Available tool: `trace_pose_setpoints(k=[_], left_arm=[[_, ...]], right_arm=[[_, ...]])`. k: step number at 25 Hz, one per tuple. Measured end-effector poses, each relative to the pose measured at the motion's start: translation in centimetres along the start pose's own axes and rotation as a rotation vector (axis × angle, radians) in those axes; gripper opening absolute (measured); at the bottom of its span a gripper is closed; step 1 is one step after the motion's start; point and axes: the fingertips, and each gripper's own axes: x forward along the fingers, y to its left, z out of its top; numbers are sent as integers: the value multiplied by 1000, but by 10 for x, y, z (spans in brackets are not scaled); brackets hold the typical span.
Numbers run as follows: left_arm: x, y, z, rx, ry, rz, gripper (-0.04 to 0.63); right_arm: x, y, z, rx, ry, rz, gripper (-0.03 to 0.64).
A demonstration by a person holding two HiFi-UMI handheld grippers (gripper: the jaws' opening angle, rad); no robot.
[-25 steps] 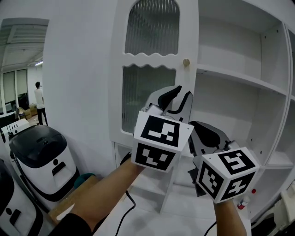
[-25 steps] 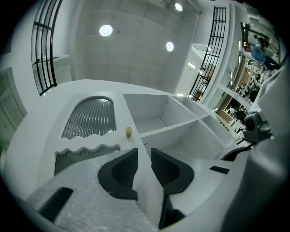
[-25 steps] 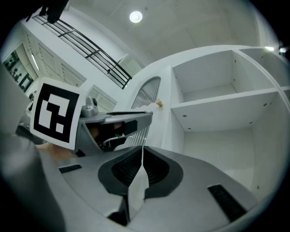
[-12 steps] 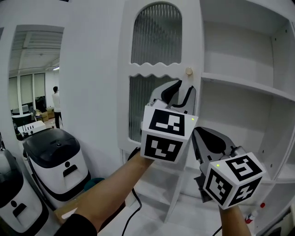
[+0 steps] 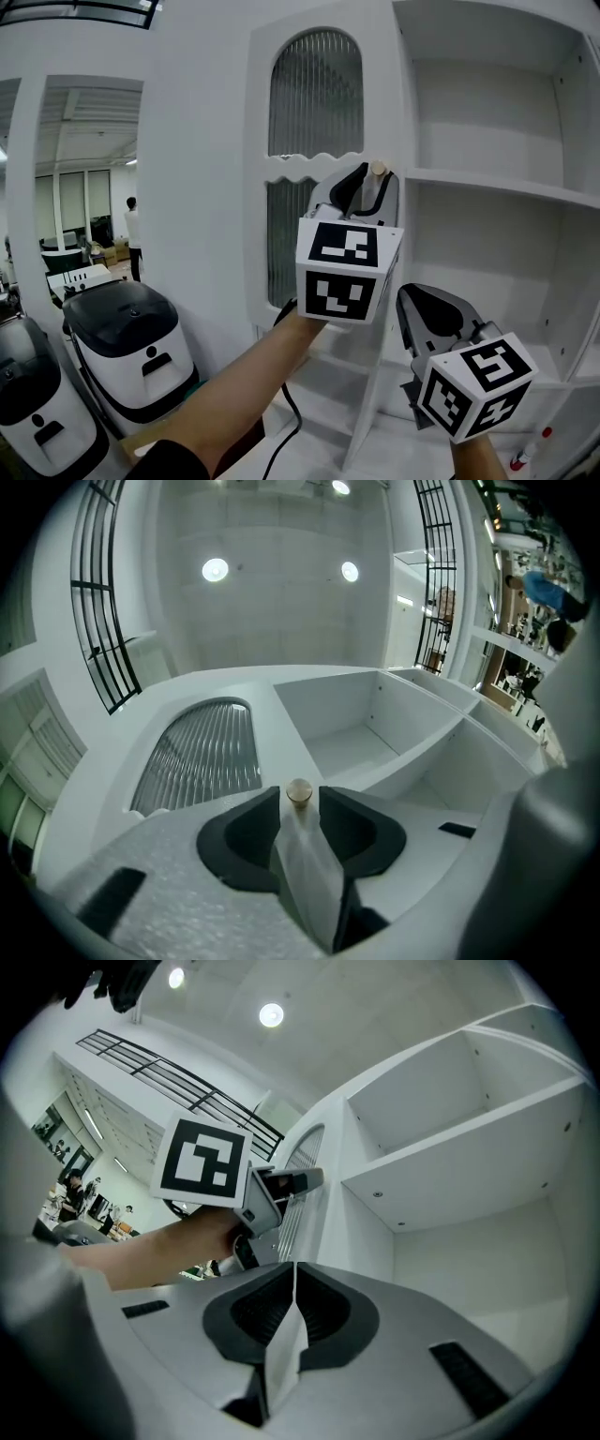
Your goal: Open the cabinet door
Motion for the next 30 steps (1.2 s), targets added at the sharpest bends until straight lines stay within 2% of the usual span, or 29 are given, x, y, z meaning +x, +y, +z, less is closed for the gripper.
trace_pose_setpoints(k=[6, 8, 11, 16, 24, 25, 27, 30], left_arm=[[7, 4, 0, -10, -5, 31, 126], [9, 3, -1, -10, -4, 32, 92], [8, 2, -1, -1, -2, 40, 83], [4, 3, 2, -5, -3, 47, 81], [-8, 5, 8, -31, -23, 51, 80], [-9, 5, 8, -32, -24, 51, 80], [-12, 6, 10, -28, -24, 54, 80], [-15, 7, 13, -29, -25, 61, 80]], right_arm=[[-4, -6, -23, 43, 30, 2, 22], [-5, -8, -31, 56, 45, 5, 21], [-6, -9, -42, 74, 69, 13, 21], [-4, 1, -66, 130, 121, 70, 23], [-4, 18, -94, 154, 163, 128, 28], [-4, 21, -97, 158, 169, 139, 36], [-4, 25, -106, 169, 188, 160, 94], [-4, 29, -117, 183, 214, 176, 100]])
